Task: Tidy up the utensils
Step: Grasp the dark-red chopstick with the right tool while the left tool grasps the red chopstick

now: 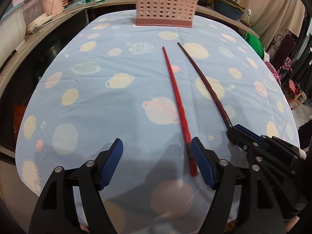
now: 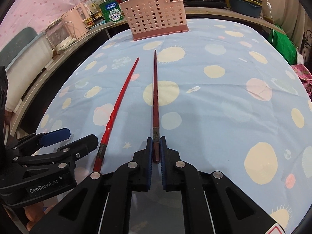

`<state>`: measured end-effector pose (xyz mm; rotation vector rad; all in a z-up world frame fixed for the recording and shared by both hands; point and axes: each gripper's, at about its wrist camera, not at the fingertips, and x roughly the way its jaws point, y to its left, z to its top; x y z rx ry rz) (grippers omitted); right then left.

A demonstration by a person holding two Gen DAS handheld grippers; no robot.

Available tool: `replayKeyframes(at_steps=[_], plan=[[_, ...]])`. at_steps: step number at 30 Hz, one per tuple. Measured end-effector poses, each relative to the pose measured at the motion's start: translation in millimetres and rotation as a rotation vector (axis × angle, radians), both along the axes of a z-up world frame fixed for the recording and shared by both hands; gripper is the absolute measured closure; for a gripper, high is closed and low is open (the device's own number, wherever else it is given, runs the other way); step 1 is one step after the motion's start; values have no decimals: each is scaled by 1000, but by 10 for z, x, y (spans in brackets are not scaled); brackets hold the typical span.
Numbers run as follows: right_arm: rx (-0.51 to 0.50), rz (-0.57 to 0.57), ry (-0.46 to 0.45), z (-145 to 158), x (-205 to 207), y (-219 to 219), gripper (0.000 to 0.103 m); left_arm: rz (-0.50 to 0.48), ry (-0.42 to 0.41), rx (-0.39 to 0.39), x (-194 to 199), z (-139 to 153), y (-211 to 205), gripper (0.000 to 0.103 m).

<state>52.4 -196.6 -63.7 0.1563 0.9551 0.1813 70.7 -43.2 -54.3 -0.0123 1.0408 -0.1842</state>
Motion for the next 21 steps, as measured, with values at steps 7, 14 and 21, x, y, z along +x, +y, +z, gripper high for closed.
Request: replayKeyframes(at_steps=[7,14,21], plan=[[16,-9,4,-2,-73,-58,96,-33,21,-5,-38,-63,-120,38],[25,-10,4,-6,-81,-71,96,-34,18,11,-61,-66,-129,54],[28,-10,4,-7,-93,-68,96,-55,24,5,-98,-49,-144,86]])
